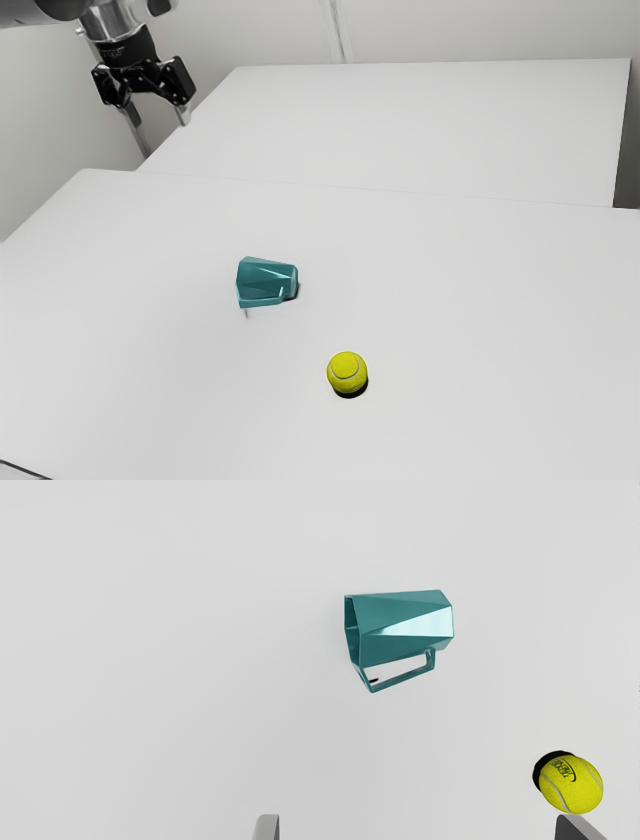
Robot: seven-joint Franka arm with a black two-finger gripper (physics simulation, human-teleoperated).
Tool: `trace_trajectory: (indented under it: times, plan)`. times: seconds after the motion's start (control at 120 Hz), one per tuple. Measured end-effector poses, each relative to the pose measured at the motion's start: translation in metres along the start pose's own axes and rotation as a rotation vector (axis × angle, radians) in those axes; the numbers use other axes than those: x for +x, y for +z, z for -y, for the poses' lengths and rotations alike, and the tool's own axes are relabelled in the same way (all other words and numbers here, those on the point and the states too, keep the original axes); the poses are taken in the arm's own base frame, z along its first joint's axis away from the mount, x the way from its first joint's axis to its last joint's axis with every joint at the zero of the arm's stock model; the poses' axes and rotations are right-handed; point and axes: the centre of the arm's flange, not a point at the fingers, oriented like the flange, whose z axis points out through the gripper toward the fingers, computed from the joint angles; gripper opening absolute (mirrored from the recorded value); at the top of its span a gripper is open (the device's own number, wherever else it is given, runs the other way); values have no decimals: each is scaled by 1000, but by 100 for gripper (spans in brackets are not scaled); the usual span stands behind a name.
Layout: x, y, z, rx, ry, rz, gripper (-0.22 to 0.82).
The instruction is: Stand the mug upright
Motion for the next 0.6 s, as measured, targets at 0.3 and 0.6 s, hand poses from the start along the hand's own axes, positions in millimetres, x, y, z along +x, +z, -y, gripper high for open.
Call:
trace_trajectory:
  times: [0.3,0.6]
  plan:
    - [11,99,20,-207,-50,141,60]
    - [23,264,83,-700,-177,185,60]
